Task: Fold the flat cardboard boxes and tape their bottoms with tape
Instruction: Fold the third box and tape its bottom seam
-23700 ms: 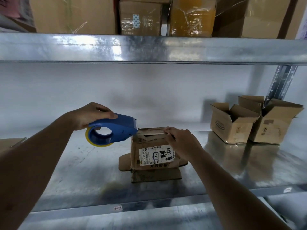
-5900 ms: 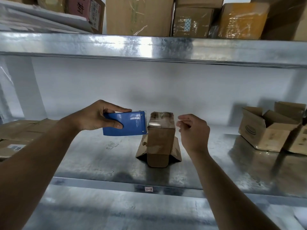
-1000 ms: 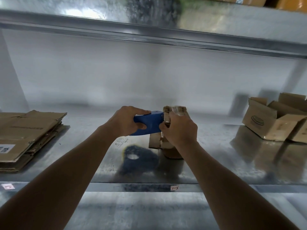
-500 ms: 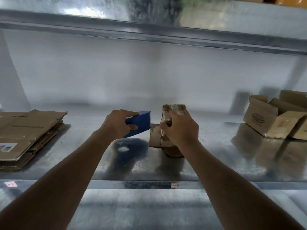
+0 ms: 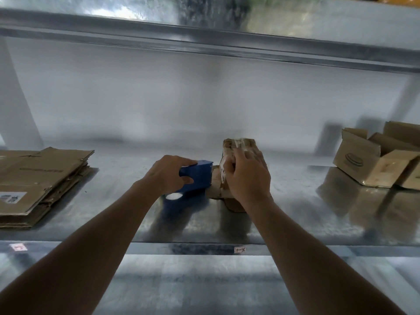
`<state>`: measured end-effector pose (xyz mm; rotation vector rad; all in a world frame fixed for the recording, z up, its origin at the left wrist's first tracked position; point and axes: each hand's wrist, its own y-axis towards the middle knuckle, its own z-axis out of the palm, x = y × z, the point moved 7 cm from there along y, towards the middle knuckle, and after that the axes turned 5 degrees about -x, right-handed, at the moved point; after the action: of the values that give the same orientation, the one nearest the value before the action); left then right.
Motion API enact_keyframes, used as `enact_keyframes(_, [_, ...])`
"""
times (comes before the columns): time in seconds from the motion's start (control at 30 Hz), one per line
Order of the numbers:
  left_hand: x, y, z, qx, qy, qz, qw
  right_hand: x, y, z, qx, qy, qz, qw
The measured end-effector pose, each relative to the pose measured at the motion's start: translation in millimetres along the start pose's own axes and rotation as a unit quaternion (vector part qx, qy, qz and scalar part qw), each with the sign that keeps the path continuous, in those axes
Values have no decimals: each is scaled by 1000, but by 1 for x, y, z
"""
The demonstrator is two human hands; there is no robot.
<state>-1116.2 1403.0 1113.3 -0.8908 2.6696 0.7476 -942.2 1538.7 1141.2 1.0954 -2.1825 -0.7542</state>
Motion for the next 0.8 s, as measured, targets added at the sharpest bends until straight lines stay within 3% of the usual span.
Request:
enact_keyframes(0.23, [-3,-12,0,-9,83,23,996,0,9,2,-7,34,58,998])
enact_keyframes(0.4, [-9,-13,-4,-10,118,19,993,-7,10,5,4,56,36,998])
enact_keyframes(0.57, [-30,-6,-3,-4,171,26,985,-20,-3,-18,-114,82,-44,989])
enact_keyframes(0.63, [-45,-4,-2,-13,155,35,987,-30,-6,-24,-118,84,-36,989])
enact_keyframes(0.8, [-89,-2,1,-43,52,114,991,-60,-15,-21,-37,83,16,996])
